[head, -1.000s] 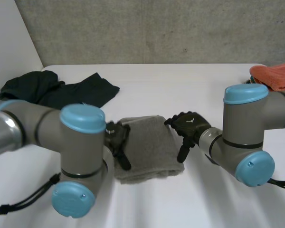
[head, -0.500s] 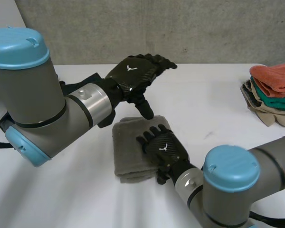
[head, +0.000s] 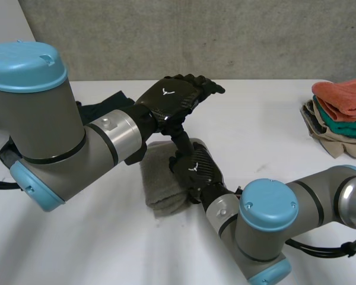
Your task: Fold the laundry.
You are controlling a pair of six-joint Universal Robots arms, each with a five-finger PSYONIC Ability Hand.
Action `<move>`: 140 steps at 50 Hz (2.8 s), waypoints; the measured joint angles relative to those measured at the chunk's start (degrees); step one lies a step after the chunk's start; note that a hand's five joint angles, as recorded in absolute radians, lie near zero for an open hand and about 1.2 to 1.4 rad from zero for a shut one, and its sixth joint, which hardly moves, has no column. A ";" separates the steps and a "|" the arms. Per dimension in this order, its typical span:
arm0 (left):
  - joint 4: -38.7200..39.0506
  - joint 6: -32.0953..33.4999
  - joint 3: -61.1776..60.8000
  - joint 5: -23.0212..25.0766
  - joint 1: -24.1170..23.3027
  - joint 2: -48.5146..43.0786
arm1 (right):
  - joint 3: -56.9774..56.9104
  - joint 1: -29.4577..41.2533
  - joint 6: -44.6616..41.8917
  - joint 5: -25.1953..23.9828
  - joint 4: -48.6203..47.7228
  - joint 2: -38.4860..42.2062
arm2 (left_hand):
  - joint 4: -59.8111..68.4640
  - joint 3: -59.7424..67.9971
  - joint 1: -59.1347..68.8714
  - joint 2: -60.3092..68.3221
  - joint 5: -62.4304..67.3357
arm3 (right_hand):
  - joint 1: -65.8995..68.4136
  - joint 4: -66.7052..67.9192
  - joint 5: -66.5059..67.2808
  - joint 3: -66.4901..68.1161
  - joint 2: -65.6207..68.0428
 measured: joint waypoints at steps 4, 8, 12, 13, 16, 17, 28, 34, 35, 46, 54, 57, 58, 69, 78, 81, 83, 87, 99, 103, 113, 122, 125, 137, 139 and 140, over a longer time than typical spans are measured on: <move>0.00 -0.01 -0.03 -0.02 0.03 0.16 | -2.83 -0.01 0.14 -0.11 0.42 1.95 | 0.00 0.00 0.00 0.00 0.02 | 20.81 26.16 25.19 25.79 26.47; -0.01 -0.01 0.00 -0.04 0.07 0.29 | -5.42 -0.15 0.11 -0.18 0.69 3.56 | 0.00 0.00 0.00 0.00 0.00 | 21.59 30.86 27.48 28.39 28.43; 0.02 -0.06 0.16 -0.07 0.30 0.47 | -7.78 -0.93 0.19 -0.24 0.83 4.28 | 0.00 0.00 0.00 0.00 0.00 | 21.59 30.95 27.48 28.39 28.43; 0.03 -0.06 0.19 -0.07 0.34 0.50 | -7.90 -1.00 0.19 -0.25 0.84 4.28 | 0.00 0.00 0.00 0.00 0.00 | 21.59 30.95 27.48 28.39 28.43; 0.05 -0.09 0.39 -0.05 0.80 0.84 | -8.95 -1.91 0.22 -0.52 1.05 3.88 | 0.00 0.00 0.00 0.00 0.00 | 21.59 30.95 27.48 28.39 28.43; 0.06 -0.09 0.42 -0.04 0.89 0.91 | -9.07 -2.04 0.23 -0.60 1.07 3.77 | 0.00 0.00 0.00 0.00 0.00 | 21.59 30.95 27.48 28.39 28.43; 0.52 -0.17 2.55 -0.10 2.11 2.54 | -16.82 -8.92 0.80 -1.72 1.08 -0.71 | 0.00 0.00 0.00 0.00 0.00 | 21.59 31.47 27.43 28.39 28.43; 1.95 -0.33 3.41 -0.98 2.99 4.69 | -24.55 -16.23 2.27 -2.00 0.04 -2.51 | 0.00 0.00 0.00 0.00 0.00 | 21.59 31.49 27.43 28.92 28.43; 2.30 -0.35 3.48 -1.25 3.08 5.10 | -26.19 -18.02 3.25 -2.18 -0.54 -2.72 | 0.00 0.00 0.00 0.00 0.00 | 21.59 31.49 27.43 28.98 28.43; 3.45 -0.46 2.31 -2.30 2.64 6.27 | -38.37 -41.14 20.12 -10.25 -8.23 1.41 | 0.00 0.00 0.00 0.00 0.00 | 21.59 31.50 27.43 29.00 28.43; 3.35 -0.26 0.96 -2.32 1.93 5.78 | -43.43 -52.79 24.81 -21.75 -9.63 13.44 | 0.00 0.00 0.00 0.00 0.01 | 21.59 31.51 27.43 29.29 28.43; 3.33 -0.20 0.42 -2.36 1.57 5.51 | -43.63 -56.41 25.19 -27.24 -9.92 18.04 | 0.00 0.00 0.00 0.00 0.00 | 21.59 31.51 27.43 29.29 28.43; 3.33 -0.19 0.27 -2.38 1.48 5.42 | -43.36 -57.20 25.22 -28.67 -9.97 18.94 | 0.00 0.00 0.00 0.00 0.00 | 21.59 31.51 27.43 29.29 28.43; 3.41 -0.17 -0.53 -2.50 0.45 4.74 | -34.63 -65.89 27.74 -41.09 -11.73 19.47 | 0.00 0.00 0.00 0.00 0.00 | 21.59 31.52 27.43 29.68 28.43; 3.38 -0.18 -0.51 -2.50 -0.28 4.70 | -31.56 -67.58 35.88 -41.48 -15.82 14.55 | 0.00 0.00 0.00 0.00 0.00 | 6.36 13.81 12.93 13.92 12.19; 3.35 -0.19 -0.50 -2.50 -1.17 4.81 | -29.75 -67.89 37.47 -41.27 -14.72 11.88 | 0.00 0.00 0.00 0.00 0.00 | -20.33 -15.68 -16.54 -15.50 -16.88; 3.34 -0.19 -0.50 -2.50 -1.91 4.99 | -28.31 -68.46 37.63 -41.15 -11.81 9.37 | 0.00 0.00 0.00 0.00 0.00 | -24.97 -23.90 -22.56 -24.26 -24.67; 3.34 -0.19 -0.50 -2.50 -3.19 5.29 | -26.50 -70.51 35.95 -41.12 -4.10 4.97 | 0.00 0.00 0.00 0.00 0.00 | -24.97 -25.05 -22.66 -25.26 -25.18; 3.45 -0.43 -0.23 -2.46 -4.71 7.64 | -26.12 -78.17 4.53 -28.20 25.01 -7.67 | 0.00 0.00 0.00 0.00 0.00 | -24.97 -25.05 -22.66 -25.26 -25.18; 3.63 -0.43 0.65 -2.63 -4.31 9.16 | -26.97 -76.39 -3.05 -19.84 26.03 -9.89 | 0.00 0.00 0.00 0.00 0.00 | -24.97 -25.05 -22.66 -25.26 -25.18; 2.69 0.56 4.96 -9.80 4.33 12.81 | -18.93 -56.95 -1.55 -10.71 3.88 -21.51 | 0.00 0.00 0.00 0.00 0.00 | -24.97 -25.05 -22.66 -25.26 -25.18; 0.13 15.32 5.51 -15.26 23.13 5.28 | -2.39 -36.74 2.00 -12.82 -3.16 -25.47 | 0.01 0.00 0.00 -0.10 -0.05 | -24.97 -25.05 -22.66 -25.26 -25.19; 1.04 23.31 5.97 -14.87 27.59 -1.54 | 2.29 -32.21 1.29 -13.27 -1.29 -24.98 | 0.00 0.00 0.00 -0.16 -0.05 | -24.97 -25.05 -22.66 -25.26 -25.19; 9.19 36.57 14.91 -4.97 37.43 -28.36 | 12.30 -29.07 -5.20 -13.16 2.49 -21.40 | -0.01 -0.01 0.01 -0.29 -0.02 | -24.97 -25.05 -22.66 -25.26 -25.19; 9.54 36.62 16.96 -3.72 38.11 -31.55 | 13.32 -29.35 -5.60 -13.21 2.48 -21.21 | 1.04 0.77 1.67 0.65 0.57 | -24.97 -25.05 -22.66 -25.26 -25.19; 9.58 36.60 17.45 -3.48 38.24 -32.25 | 13.51 -29.40 -5.65 -13.22 2.47 -21.19 | 1.04 0.77 1.67 0.65 0.57 | -24.97 -25.05 -22.66 -25.26 -25.19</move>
